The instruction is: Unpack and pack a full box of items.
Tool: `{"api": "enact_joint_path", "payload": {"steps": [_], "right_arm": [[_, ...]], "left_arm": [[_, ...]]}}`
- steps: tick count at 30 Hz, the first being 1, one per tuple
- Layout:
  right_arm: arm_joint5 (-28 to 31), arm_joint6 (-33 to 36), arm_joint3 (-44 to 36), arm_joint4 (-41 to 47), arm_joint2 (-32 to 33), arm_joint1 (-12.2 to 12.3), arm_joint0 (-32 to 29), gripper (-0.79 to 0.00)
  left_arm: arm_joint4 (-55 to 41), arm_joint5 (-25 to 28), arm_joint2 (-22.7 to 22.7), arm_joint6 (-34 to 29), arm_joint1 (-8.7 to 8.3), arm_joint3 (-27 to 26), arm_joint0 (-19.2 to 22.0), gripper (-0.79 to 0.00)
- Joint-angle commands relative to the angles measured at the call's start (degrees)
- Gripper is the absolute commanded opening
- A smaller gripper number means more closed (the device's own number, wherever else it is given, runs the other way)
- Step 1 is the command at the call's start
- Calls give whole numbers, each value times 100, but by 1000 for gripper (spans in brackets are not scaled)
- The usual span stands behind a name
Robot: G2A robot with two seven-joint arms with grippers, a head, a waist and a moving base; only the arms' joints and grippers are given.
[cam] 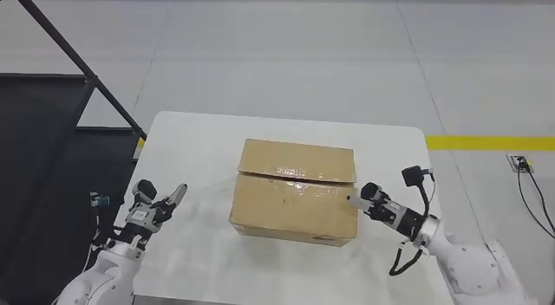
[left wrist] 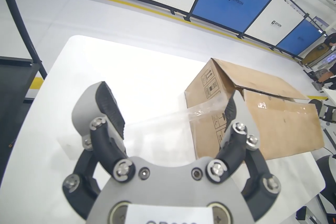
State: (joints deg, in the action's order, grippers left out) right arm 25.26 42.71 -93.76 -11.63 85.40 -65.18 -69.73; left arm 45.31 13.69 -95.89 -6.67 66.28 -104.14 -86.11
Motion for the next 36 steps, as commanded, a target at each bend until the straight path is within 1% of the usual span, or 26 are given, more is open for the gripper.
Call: {"api": "enact_joint_path", "payload": {"steps": [1,5,11,13,17,20,23,26,29,33,35,36], "right_arm": [[277,301,150,413,-59,9,95,0],[796,982,475,1490,-12,54,253,0],[1259,2171,573,2960,146,161,278,0],[1226,2406,409,3286,177,205,235,0],[1111,2522,-181,3553,191,338,-1,0],[1090,2543,-555,3500,182,464,-187,0],[1122,2511,-787,3290,102,599,-338,0],[1167,2467,-913,2827,-70,746,-438,0],[1264,2370,-885,2435,-269,889,-473,0],[1216,2417,-686,2061,-581,1068,-357,0],[1162,2469,-414,1879,-645,1119,-234,0],[1112,2439,-290,1979,-688,1114,-162,0]], "left_arm": [[-21,1,13,6,4,-7,-15,0],[47,65,53,29,5,-57,-31,0],[166,213,82,69,2,-182,-73,0],[214,234,107,68,2,-241,-77,0],[273,359,185,62,2,-371,-104,0],[472,595,261,-4,-10,-460,-147,0],[717,952,326,-87,-33,-498,-190,0],[860,1318,374,-129,-54,-489,-233,0],[1103,1707,383,-235,-88,-470,-278,0],[1330,2389,373,-627,-153,-404,-293,0],[1548,2561,362,-797,-182,-369,-267,0],[1668,2610,387,-874,-192,-346,-264,0]]}}
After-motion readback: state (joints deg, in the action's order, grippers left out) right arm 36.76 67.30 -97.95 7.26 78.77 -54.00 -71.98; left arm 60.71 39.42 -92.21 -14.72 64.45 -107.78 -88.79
